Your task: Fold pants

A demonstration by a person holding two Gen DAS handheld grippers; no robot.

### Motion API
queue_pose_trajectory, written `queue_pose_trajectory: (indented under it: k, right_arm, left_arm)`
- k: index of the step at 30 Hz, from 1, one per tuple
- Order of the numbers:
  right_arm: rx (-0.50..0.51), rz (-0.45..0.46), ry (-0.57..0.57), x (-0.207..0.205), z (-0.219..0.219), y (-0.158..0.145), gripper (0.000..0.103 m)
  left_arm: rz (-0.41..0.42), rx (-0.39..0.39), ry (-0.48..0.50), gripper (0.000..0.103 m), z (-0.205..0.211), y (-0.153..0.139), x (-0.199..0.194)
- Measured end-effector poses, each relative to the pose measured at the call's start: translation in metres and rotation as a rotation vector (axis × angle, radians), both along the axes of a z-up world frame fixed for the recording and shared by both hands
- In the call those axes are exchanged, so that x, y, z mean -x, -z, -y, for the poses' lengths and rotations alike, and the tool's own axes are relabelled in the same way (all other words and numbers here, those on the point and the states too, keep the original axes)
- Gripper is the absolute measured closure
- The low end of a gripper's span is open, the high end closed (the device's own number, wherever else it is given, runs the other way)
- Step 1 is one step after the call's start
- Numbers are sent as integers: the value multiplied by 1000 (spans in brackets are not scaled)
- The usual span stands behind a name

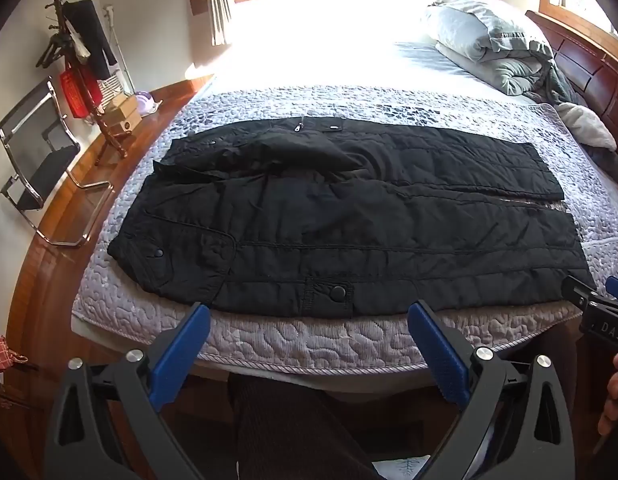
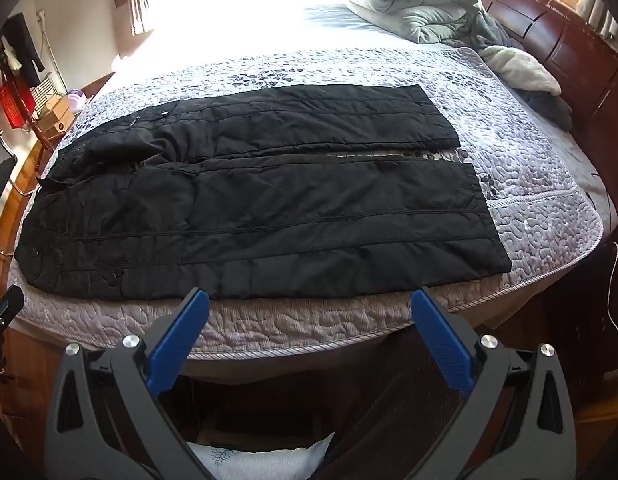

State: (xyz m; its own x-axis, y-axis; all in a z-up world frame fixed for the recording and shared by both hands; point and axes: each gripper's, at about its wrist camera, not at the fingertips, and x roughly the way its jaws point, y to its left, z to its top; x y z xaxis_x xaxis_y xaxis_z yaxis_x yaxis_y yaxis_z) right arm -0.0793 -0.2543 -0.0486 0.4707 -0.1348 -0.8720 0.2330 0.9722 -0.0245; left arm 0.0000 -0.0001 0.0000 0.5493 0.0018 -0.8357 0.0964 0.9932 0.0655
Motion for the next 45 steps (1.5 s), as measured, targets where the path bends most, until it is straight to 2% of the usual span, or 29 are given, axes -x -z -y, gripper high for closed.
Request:
queue_pose_trajectory:
  k: [12,17,45]
  right_arm:
    - [6,-6,7,-2,1,0,2]
    - [4,-6,11,2,-3,11,2]
    - [-12,-20,8,-5,7,5,2]
  left_arm:
    - [11,1,-17,4,-5,1,-1]
    - [24,-24,-1,4,2,-1,-1]
    - [2,-18,16,3,4,1,-4]
